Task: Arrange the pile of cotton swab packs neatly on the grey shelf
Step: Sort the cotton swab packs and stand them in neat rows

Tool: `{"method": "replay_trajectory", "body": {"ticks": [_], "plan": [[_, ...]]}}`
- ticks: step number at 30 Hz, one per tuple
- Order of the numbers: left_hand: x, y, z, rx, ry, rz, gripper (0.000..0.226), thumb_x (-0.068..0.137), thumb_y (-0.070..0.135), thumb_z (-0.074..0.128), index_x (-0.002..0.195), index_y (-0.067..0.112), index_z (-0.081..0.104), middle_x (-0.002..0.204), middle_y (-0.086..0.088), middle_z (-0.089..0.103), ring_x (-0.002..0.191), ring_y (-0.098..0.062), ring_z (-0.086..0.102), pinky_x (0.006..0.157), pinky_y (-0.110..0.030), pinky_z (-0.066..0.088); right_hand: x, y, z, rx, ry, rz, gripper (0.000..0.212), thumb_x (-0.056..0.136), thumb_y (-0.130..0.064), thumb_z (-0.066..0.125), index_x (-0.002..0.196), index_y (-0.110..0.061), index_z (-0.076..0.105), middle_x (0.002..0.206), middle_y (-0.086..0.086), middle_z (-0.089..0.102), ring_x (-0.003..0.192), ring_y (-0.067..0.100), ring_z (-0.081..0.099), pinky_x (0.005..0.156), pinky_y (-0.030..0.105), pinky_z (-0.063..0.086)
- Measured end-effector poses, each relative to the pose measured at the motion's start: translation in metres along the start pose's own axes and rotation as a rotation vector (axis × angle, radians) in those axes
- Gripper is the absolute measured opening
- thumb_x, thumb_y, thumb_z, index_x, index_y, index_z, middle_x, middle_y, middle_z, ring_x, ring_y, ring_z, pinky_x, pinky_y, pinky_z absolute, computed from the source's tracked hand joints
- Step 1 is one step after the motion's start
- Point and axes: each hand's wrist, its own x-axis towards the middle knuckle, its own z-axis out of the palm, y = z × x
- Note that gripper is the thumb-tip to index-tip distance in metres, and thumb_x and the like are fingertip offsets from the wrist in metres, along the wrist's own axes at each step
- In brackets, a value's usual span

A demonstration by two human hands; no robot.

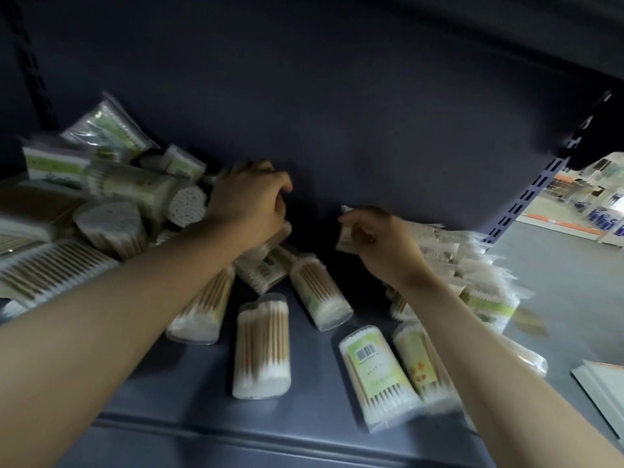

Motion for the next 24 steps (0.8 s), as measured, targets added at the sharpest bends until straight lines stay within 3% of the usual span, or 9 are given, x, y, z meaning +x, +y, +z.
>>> {"method": "replay_trajectory", "body": {"ticks": [6, 9, 13, 24], "plan": [[-0.023, -0.027, -0.006, -0.023, -0.026, 0.026, 0.022, 0.084, 0.022, 0.054, 0.098, 0.012, 0.069, 0.105, -0.010, 0.064, 0.107, -0.035, 0.052, 0.090, -0.043, 0.041, -0.009, -0.022, 0.015, 0.124, -0.272, 0.014, 0.025, 0.094, -0.016, 0.049, 0.113, -0.012, 0.065, 0.113, 0.002, 0.066, 0.105, 0.013, 0.060, 0.091, 0.024, 0.044], [-0.034, -0.031, -0.009, -0.029, -0.151, 0.048, 0.028, 0.086, 0.029, 0.052, 0.107, 0.016, 0.066, 0.122, -0.003, 0.057, 0.121, -0.031, 0.043, 0.098, -0.042, 0.034, -0.014, -0.025, 0.021, 0.070, -0.350, 0.043, 0.026, 0.094, -0.022, 0.047, 0.114, -0.017, 0.064, 0.117, -0.001, 0.063, 0.108, 0.012, 0.057, 0.093, 0.027, 0.043], [-0.045, -0.033, -0.006, 0.038, -0.284, 0.113, 0.040, 0.088, 0.040, 0.053, 0.125, 0.024, 0.055, 0.131, 0.006, 0.043, 0.124, -0.021, 0.032, 0.100, -0.035, 0.025, -0.021, -0.026, 0.021, 0.037, -0.347, 0.058, 0.024, 0.094, -0.023, 0.048, 0.109, -0.017, 0.065, 0.111, 0.000, 0.066, 0.103, 0.013, 0.058, 0.090, 0.030, 0.045], [-0.046, -0.029, -0.006, 0.200, -0.258, 0.053, 0.048, 0.087, 0.047, 0.049, 0.128, 0.020, 0.049, 0.133, 0.000, 0.044, 0.123, -0.025, 0.034, 0.098, -0.037, 0.025, -0.033, -0.030, 0.018, 0.041, -0.330, 0.144, 0.024, 0.093, -0.020, 0.047, 0.108, -0.022, 0.065, 0.111, -0.002, 0.065, 0.102, 0.012, 0.059, 0.091, 0.030, 0.046]]}}
